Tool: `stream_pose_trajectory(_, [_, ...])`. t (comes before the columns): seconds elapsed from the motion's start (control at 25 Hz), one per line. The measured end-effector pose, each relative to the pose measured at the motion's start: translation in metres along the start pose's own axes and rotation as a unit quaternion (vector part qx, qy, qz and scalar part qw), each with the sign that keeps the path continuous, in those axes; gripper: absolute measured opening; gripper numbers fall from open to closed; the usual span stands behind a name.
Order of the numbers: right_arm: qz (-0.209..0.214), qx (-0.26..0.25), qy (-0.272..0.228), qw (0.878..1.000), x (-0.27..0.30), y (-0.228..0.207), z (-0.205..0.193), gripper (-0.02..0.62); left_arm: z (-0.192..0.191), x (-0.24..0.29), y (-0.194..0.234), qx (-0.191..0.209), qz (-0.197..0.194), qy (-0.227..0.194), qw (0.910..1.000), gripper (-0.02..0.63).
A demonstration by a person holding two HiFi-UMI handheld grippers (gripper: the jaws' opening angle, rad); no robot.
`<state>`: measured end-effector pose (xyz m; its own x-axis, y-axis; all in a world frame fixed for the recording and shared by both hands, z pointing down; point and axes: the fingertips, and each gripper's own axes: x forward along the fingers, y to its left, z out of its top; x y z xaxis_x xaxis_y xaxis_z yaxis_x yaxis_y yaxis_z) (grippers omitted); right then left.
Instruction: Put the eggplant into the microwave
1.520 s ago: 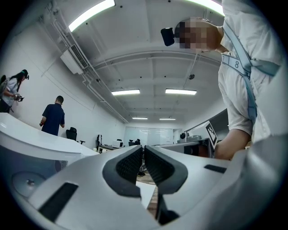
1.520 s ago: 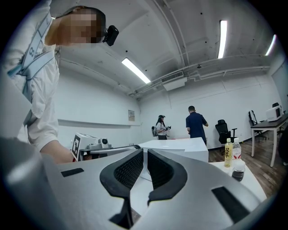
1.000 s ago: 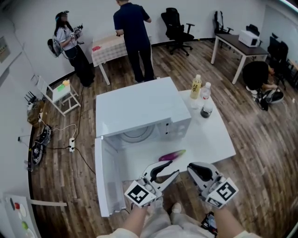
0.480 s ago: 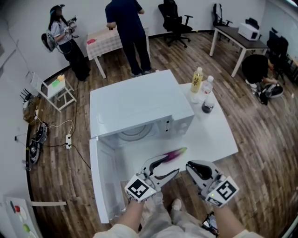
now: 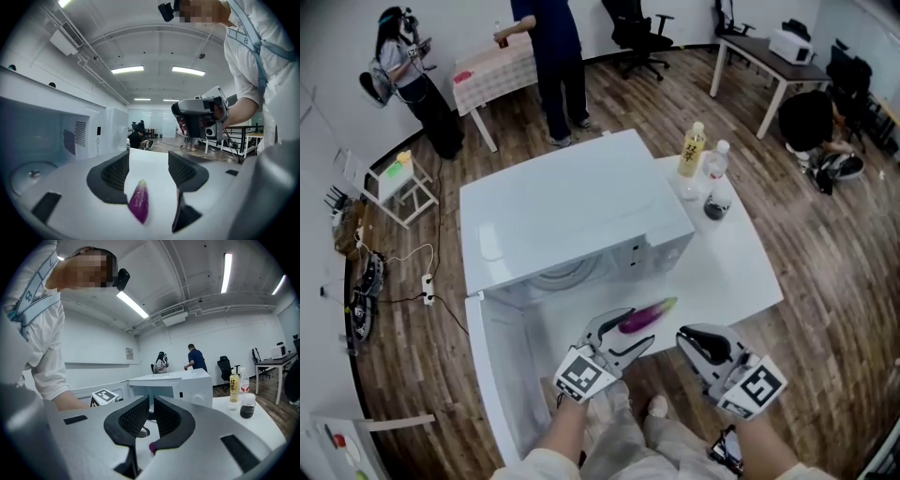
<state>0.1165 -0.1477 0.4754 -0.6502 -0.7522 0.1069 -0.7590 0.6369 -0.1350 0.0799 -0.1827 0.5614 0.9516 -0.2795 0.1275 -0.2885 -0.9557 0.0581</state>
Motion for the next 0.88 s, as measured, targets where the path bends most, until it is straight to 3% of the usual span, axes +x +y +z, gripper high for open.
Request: stream_pose_trajectory(0.88, [-0.026,0.018,0.015,0.999,0.019,-0.008,-0.016,0.035,-0.117,0.036,0.018,0.034,-0.024,0.134,0.9901,0.291])
